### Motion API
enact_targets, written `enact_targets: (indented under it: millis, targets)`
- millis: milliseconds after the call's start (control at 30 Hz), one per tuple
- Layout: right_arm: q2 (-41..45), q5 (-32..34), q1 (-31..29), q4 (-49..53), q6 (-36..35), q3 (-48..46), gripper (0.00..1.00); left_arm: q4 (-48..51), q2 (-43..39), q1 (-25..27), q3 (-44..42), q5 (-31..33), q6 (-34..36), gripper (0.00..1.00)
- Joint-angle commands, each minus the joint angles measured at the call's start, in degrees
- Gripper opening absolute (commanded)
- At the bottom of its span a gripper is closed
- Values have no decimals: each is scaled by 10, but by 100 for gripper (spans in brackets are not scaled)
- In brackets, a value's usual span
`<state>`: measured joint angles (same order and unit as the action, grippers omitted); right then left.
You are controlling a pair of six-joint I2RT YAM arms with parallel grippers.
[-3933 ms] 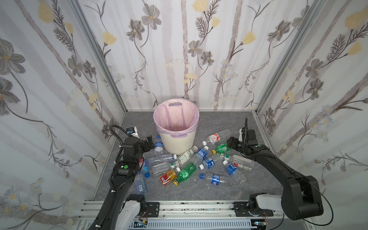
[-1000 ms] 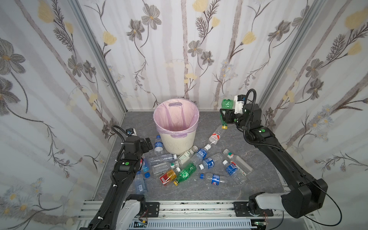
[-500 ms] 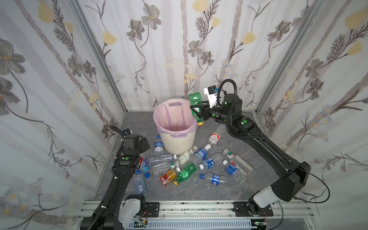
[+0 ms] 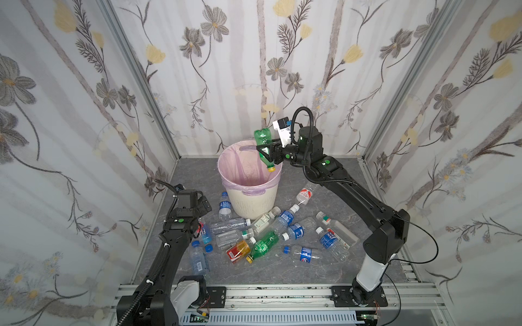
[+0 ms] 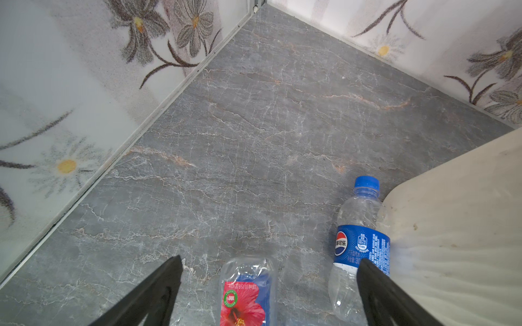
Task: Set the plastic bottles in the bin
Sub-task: 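Lift the green bottle with the right gripper and carry it over the bin, then drop the green bottle into the bin while the left gripper grasps a clear bottle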
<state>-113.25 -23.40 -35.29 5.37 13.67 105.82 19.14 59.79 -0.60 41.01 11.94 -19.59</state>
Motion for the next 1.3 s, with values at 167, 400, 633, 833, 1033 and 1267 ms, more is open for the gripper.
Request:
enact_targets:
  millis: [167, 400, 633, 833, 1033, 1267]
  targets:
    - [-39, 33, 0, 7, -8, 18, 52, 7, 19, -12, -3, 2, -8, 98]
    - [-47, 36, 0, 10, -18, 18, 55, 9, 51, -18, 2, -14, -13, 95]
    - [-53, 45, 0, 23, -32, 18, 65, 12, 69, -18, 1, -22, -12, 93]
    - [-37, 46, -1, 37, -47, 15, 73, 18, 69, -18, -1, -13, -11, 91]
    - [-7, 33, 0, 25, -46, -7, 79, 21, 80, -18, 1, -26, -11, 88]
    - [96, 42, 0, -31, -44, -107, 81, 26, 100, -18, 1, -55, -3, 85]
